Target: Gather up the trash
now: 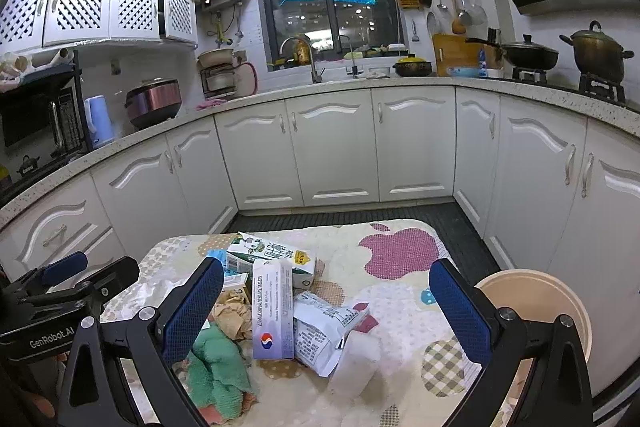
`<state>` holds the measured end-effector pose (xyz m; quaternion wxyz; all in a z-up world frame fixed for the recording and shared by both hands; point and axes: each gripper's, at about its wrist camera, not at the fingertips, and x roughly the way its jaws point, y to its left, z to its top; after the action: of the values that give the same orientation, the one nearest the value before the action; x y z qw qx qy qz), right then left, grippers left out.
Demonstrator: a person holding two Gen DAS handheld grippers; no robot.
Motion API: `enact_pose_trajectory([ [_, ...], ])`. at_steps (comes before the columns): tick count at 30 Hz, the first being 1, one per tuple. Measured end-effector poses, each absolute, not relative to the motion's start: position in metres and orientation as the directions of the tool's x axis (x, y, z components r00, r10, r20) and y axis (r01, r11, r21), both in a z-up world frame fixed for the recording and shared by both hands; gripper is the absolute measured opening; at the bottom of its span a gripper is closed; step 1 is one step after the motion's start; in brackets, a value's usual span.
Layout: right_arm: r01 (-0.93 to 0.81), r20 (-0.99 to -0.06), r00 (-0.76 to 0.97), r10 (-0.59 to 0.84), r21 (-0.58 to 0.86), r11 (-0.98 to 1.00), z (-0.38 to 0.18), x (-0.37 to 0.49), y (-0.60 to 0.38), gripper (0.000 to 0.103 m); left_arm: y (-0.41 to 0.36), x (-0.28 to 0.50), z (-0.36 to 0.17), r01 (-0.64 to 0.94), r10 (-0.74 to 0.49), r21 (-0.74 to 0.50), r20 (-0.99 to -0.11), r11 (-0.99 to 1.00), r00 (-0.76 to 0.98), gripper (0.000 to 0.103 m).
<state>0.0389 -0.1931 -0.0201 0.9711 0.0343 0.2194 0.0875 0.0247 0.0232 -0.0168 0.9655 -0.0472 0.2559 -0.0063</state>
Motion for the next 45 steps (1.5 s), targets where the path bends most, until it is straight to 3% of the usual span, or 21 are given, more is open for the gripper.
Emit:
enact_pose_trajectory([
  [45,-0.182,-0.471,0.858,0.204,0.093,0.979,-0.0275,0.0391,-0.1858,0.102,0.0305,0.0251,-0.0182,-0.032,-0.025,-0.104,-0.499,0.994,0.866,0.102],
])
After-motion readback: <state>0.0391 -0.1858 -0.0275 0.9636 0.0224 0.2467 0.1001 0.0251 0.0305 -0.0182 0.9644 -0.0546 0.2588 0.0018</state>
